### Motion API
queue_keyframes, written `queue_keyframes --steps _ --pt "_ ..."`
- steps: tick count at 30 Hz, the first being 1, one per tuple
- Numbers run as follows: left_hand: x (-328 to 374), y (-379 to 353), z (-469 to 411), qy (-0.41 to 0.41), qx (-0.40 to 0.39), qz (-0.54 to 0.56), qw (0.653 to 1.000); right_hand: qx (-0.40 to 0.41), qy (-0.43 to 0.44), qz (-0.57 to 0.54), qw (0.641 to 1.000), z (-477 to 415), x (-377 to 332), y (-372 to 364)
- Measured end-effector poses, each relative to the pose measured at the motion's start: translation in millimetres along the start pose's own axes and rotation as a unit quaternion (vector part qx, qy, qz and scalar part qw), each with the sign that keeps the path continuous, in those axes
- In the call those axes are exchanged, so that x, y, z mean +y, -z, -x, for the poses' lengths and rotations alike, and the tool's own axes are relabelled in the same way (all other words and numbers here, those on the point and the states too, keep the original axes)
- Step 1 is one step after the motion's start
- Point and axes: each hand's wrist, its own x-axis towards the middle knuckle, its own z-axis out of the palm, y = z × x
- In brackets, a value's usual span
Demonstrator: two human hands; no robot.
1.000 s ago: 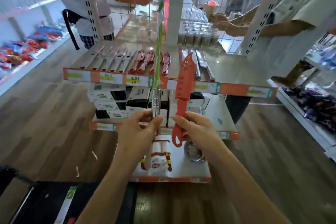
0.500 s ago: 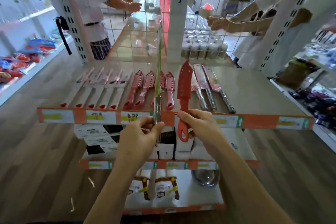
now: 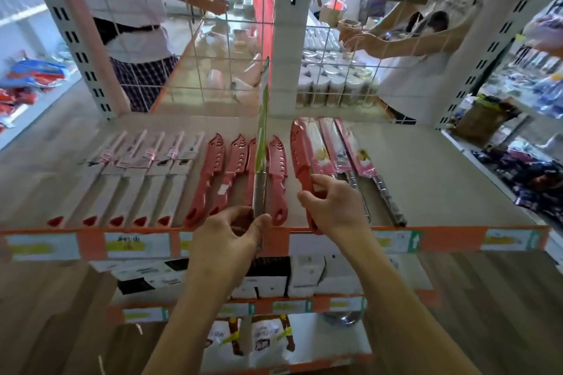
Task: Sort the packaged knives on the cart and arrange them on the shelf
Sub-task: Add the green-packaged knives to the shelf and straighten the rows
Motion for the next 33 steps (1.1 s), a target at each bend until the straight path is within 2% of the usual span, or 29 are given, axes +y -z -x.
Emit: queue_keyframes --steps 5,10,16,33 --pt "1 0 -9 -0.002 0.004 0.027 1.0 -0.005 0.043 0.106 0.993 -9 -3 -10" --pt "-1 -1 -12 0.003 0.003 0.026 1.0 -0.021 0.042 0.215 0.975 -15 -3 -19" --pt "-2 -3 -13 0.02 0.0 0.02 1.0 -0.03 0.04 0.268 0.962 -20 -5 -27" --pt "4 -7 -20 0.023 0.0 -0.009 1.0 -0.073 0.019 0.216 0.973 -26 -3 -23"
